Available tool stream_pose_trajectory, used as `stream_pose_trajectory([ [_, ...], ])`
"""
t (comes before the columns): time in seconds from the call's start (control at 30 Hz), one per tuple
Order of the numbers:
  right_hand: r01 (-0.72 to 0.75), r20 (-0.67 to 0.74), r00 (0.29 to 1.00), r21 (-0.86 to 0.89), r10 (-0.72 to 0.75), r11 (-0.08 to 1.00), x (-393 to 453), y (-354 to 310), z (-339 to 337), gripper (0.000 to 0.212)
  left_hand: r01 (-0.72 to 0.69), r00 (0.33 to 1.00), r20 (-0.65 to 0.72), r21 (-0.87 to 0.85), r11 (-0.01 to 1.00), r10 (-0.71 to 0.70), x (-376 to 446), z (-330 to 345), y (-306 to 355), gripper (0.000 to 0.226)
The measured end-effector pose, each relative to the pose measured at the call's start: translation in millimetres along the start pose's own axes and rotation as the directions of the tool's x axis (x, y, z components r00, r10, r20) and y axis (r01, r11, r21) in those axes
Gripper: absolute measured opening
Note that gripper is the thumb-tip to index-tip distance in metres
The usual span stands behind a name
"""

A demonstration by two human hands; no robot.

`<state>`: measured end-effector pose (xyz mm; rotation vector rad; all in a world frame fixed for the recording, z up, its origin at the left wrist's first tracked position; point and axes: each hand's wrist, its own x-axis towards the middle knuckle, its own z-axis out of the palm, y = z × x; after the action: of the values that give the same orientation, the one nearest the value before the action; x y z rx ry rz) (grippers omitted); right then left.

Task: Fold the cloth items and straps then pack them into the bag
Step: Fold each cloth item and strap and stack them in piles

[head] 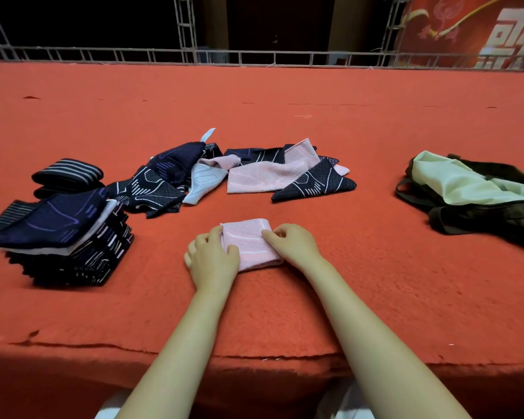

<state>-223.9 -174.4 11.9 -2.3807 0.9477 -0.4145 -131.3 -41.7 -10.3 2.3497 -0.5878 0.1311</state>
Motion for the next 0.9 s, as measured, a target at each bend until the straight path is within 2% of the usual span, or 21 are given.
stream_pose_trajectory([
  [0.07, -0.078, 0.059, 0.995, -0.055, 0.081, 0.995, 6.5, -7.6, -2.2, 0.036, -0.006, 1.0, 0.013, 0.009, 1.0, 0.006, -1.0, -1.1, 0.5, 0.048],
  [0.17, -0.125, 0.06, 0.99, -0.025, 0.126, 0.992, 3.8, -12.4, 0.7, 0.033, -0.023, 0.999, 0.027, -0.089, 0.996, 0.026, -0.3, -4.5, -3.7, 0.044],
  [0.3, -0.043, -0.048, 0.998, 0.102, 0.048, 0.994, -16.1, -8.0, 10.4, 0.031, -0.056, 0.995, 0.068, -0.277, 0.959, 0.077, -5.9, -13.0, -2.6, 0.049],
  [0.37, -0.002, -0.084, 0.996, 0.239, 0.022, 0.971, -24.7, -3.7, 9.4, 0.029, -0.062, 0.988, 0.113, -0.323, 0.944, 0.104, -9.5, -14.4, -2.0, 0.055],
  [0.47, -0.015, -0.078, 0.995, 0.504, 0.062, 0.864, -35.8, -11.8, 4.0, 0.021, -0.085, 0.985, 0.113, -0.357, 0.93, 0.133, -19.4, -16.8, 0.5, 0.063],
  [0.5, -0.045, -0.046, 0.995, 0.591, 0.089, 0.806, -38.7, -18.6, 3.3, 0.025, -0.076, 0.987, 0.1, -0.374, 0.924, 0.122, -21.3, -17.0, 0.0, 0.064],
  [0.57, -0.127, 0.042, 0.989, 0.733, 0.141, 0.668, -42.8, -33.5, 1.4, 0.053, -0.03, 0.993, 0.09, -0.454, 0.891, 0.079, -22.1, -17.9, -1.6, 0.064],
  [0.6, -0.151, 0.077, 0.987, 0.769, 0.144, 0.622, -43.0, -40.1, 0.2, 0.058, 0.0, 0.994, 0.097, -0.508, 0.861, 0.057, -21.6, -19.6, -2.4, 0.063],
  [0.7, -0.146, 0.139, 0.989, 0.809, 0.056, 0.569, -42.4, -65.1, -7.6, 0.034, 0.114, 0.986, 0.165, -0.642, 0.758, -0.009, -16.8, -30.9, -5.6, 0.056],
  [0.83, -0.12, 0.154, 0.987, 0.876, -0.034, 0.468, -37.6, -104.5, -12.8, 0.024, 0.286, 0.943, 0.331, -0.729, 0.622, -0.046, -5.5, -71.3, -4.5, 0.04],
  [0.9, -0.126, 0.163, 0.985, 0.903, -0.057, 0.41, -31.5, -127.3, -16.5, 0.022, 0.21, 0.964, 0.265, -0.778, 0.592, 0.006, 5.2, -101.8, -7.3, 0.032],
])
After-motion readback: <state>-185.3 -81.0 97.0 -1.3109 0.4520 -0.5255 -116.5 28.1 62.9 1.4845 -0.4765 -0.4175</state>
